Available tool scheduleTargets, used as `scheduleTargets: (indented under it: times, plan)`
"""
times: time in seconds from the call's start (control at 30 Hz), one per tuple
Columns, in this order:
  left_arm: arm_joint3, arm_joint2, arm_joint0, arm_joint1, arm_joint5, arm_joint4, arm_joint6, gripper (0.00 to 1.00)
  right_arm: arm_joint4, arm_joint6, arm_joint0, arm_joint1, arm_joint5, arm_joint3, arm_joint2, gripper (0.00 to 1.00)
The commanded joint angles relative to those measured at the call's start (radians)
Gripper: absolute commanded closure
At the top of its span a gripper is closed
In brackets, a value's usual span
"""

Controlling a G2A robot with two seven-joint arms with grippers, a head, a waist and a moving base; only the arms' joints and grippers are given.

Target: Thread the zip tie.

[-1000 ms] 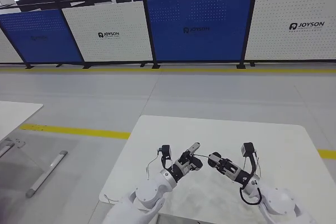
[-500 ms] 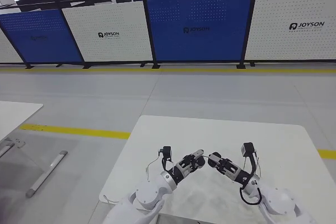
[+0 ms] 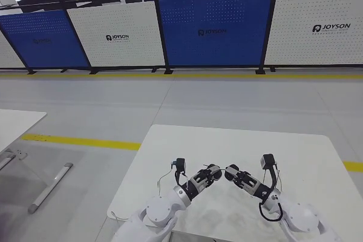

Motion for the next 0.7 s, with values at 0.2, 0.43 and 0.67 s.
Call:
scheduleTargets:
  times: [0.2, 0.43, 0.67]
  plan:
    - [-0.006, -0.004, 0.009, 0.002, -0.005, 0.029, 0.011, 1.00, -0.015, -0.008, -0.011, -0.002, 0.018, -0.014, 0.004, 1.00]
    - [-0.006, -0.006, 0.009, 0.001, 0.008, 0.039, 0.020, 1.00, -0.017, -0.007, -0.022, -0.005, 0.029, -0.022, 0.019, 0.00]
    - [-0.018, -0.005, 0.009, -0.001, 0.077, 0.046, 0.065, 1.00, -0.020, -0.011, -0.035, -0.006, 0.027, -0.032, 0.039, 0.00]
